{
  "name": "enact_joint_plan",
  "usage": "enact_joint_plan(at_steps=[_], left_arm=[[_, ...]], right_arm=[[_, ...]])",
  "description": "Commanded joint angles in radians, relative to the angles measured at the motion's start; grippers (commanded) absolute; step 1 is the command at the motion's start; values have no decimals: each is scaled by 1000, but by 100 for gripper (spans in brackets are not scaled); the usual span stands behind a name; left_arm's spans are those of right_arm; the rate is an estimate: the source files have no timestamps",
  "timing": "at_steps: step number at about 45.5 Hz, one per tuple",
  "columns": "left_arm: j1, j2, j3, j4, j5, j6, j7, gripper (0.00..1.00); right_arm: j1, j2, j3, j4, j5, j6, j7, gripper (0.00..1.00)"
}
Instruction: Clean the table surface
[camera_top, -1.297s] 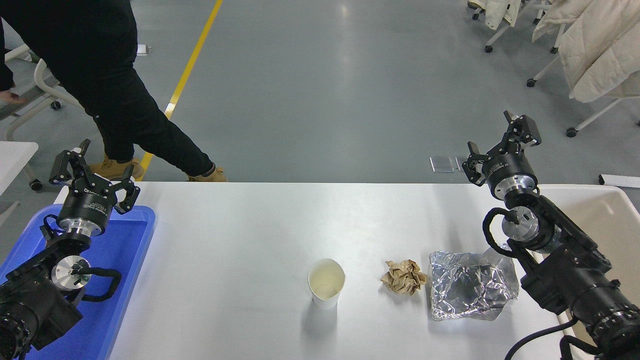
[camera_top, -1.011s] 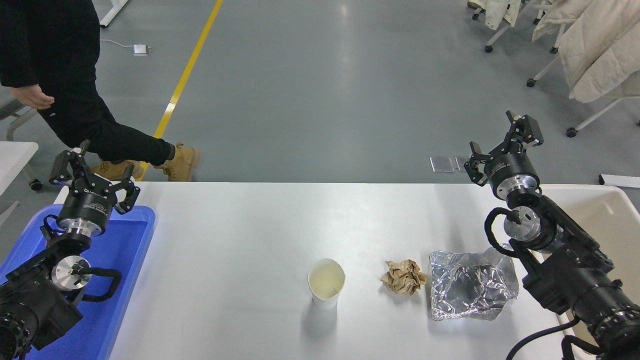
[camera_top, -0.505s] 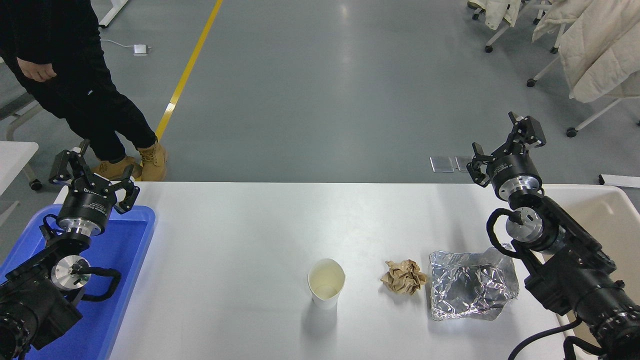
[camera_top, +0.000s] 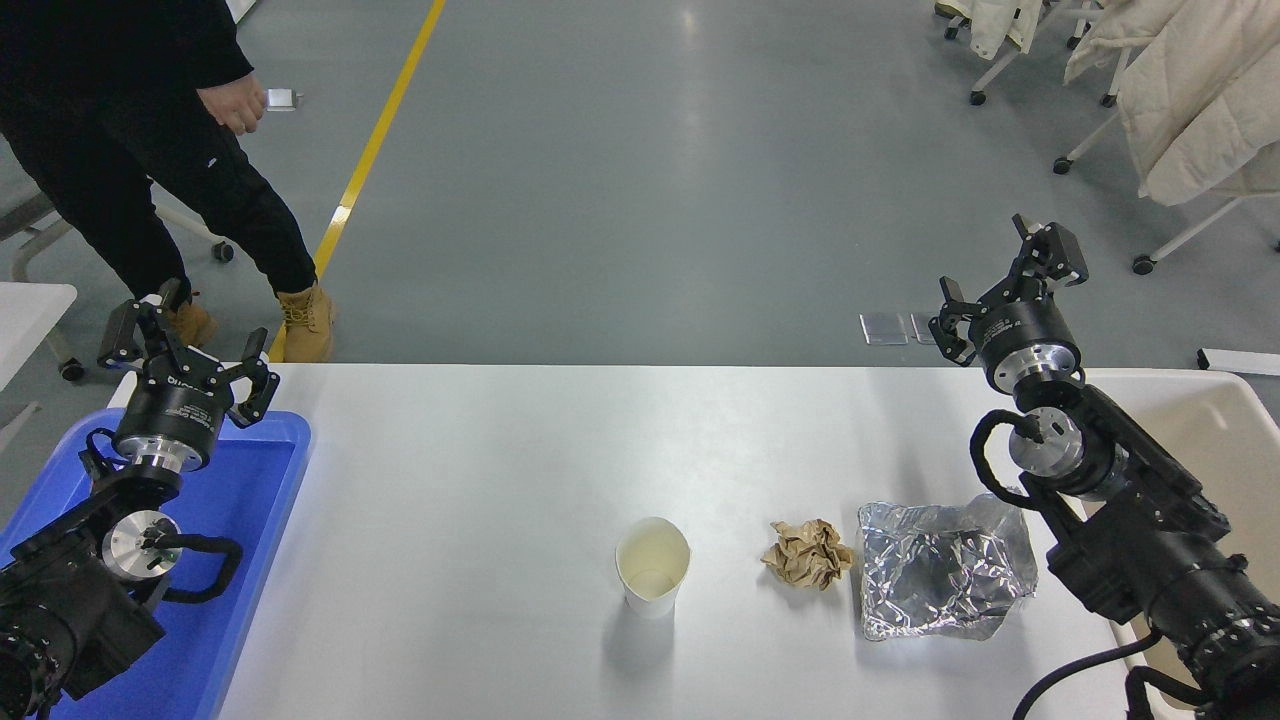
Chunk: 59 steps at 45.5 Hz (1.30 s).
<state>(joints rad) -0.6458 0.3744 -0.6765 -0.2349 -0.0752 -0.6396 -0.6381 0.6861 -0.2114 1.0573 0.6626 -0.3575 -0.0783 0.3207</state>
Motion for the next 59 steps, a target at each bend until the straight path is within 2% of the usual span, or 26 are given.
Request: enact_joint_plan(at_steps=[1, 25, 41, 52, 59], left_arm=[[0, 0, 0, -1, 0, 0, 0, 100], [-2, 0, 0, 0, 0, -2, 0, 100], [-2, 0, 0, -1, 0, -2, 0, 100], [-2, 0, 0, 0, 0, -2, 0, 100], [-2, 0, 0, -1, 0, -2, 0, 100]], right_arm=[[-2, -20, -31, 6, 0, 0, 0, 100], [-27, -46, -69, 3, -3, 25, 1, 100], [62, -197, -440, 11, -4, 17, -5, 100], [127, -318, -658, 107, -24, 20, -20, 100], [185, -381, -821, 143, -135, 23, -35, 100]])
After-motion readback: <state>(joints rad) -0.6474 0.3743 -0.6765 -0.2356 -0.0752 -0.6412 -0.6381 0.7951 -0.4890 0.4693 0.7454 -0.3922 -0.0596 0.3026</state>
